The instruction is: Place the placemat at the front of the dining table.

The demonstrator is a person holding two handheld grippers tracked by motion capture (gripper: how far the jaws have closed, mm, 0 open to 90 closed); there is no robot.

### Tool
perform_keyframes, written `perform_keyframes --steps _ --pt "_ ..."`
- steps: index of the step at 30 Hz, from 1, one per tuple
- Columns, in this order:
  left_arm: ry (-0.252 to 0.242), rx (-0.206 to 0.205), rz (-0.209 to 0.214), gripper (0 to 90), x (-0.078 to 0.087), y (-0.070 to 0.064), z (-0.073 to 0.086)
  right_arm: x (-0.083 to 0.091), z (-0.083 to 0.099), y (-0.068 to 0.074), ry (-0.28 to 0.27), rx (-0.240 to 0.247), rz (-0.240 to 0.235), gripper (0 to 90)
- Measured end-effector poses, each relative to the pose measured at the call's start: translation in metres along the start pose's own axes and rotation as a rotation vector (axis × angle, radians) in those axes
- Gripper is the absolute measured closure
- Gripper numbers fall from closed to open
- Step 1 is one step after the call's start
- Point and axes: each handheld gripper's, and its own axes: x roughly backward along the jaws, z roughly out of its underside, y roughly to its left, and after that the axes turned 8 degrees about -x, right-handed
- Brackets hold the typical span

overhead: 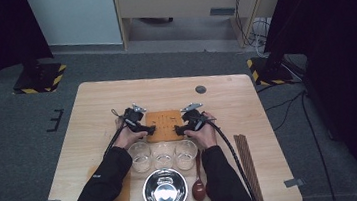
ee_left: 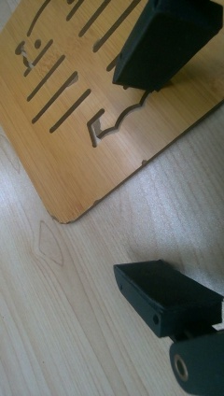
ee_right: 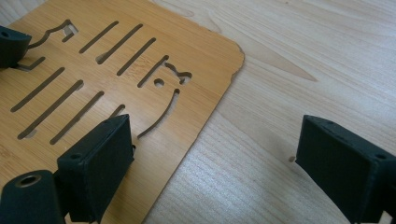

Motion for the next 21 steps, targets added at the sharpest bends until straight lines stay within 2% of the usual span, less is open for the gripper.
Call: perform_keyframes --steps 7,18,21 --pt "0.013 -0.017 0.022 7.8 0.0 0.003 -0.001 -0.001 0.0 0.0 0.0 0.002 -0.006 10.6" --pt "-0.04 -0.014 0.022 6.9 -0.006 0.01 0.0 -0.005 -0.002 -0.003 -0.02 -0.024 0.003 10.7" --pt "-0.049 -0.008 0.01 6.3 -0.007 0.011 0.001 -0.006 -0.003 -0.002 -0.021 -0.029 0.008 10.8"
